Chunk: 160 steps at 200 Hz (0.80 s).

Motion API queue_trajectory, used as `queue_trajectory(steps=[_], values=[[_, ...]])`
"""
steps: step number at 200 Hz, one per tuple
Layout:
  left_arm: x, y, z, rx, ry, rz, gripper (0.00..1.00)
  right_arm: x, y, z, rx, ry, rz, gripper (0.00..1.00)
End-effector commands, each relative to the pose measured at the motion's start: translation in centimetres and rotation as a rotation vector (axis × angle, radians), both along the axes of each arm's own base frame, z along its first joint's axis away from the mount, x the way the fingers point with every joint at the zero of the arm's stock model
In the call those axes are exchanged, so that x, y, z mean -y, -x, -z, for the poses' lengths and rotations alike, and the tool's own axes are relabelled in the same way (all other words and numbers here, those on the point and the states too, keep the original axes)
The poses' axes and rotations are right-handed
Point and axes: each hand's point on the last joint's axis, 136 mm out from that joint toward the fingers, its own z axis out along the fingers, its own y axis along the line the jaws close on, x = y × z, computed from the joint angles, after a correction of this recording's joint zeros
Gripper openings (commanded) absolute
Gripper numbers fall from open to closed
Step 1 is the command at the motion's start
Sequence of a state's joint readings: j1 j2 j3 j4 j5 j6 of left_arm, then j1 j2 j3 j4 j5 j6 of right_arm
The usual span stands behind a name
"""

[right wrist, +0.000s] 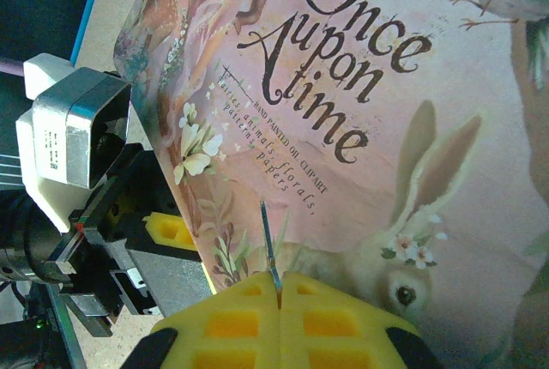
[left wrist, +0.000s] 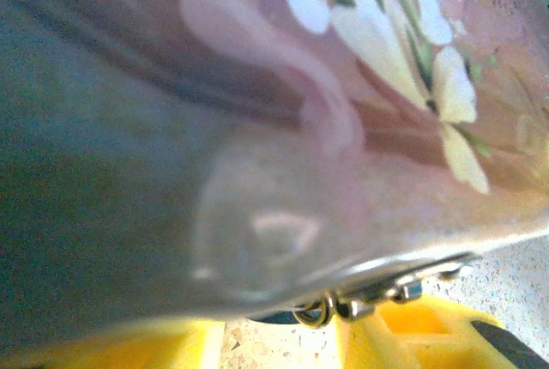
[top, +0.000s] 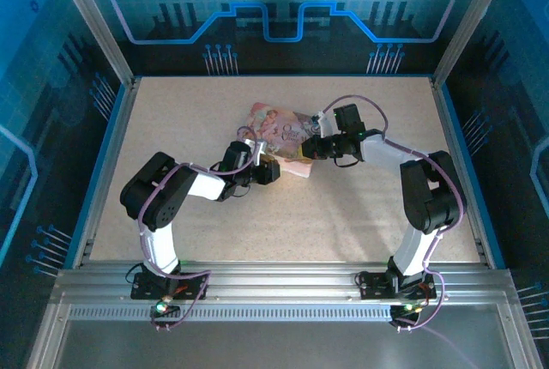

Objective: Unlock the padlock with the key

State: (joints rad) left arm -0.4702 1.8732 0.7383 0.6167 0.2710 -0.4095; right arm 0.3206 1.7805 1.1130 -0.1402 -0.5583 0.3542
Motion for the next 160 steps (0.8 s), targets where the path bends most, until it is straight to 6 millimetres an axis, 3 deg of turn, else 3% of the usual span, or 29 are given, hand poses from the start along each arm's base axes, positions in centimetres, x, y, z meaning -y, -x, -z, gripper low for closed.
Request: queue_trajectory(steps=[1, 54, 102, 160], values=[[0.6, -0.9, -1.0, 0.030, 0.034, 0.010, 0.35, 0.6, 1.8, 2.7, -0.087, 0.074, -0.002, 0.00], [0.5, -0.8, -1.3, 0.022, 0.045, 0.001, 0.28, 0.4, 1.6, 1.7, -0.055, 0.057, -0.002, 0.00], [0.5, -0.5, -2.1, -0.013, 0.079, -0.019, 0.29, 0.4, 1.2, -1.0, 0.067, 0.037, -0.002, 0.00], [0.8, 0.5, -2.5, -0.131, 0.121, -0.032, 0.26, 1.1, 3.5, -2.3, 0.200, 0.085, -0.041, 0.00]])
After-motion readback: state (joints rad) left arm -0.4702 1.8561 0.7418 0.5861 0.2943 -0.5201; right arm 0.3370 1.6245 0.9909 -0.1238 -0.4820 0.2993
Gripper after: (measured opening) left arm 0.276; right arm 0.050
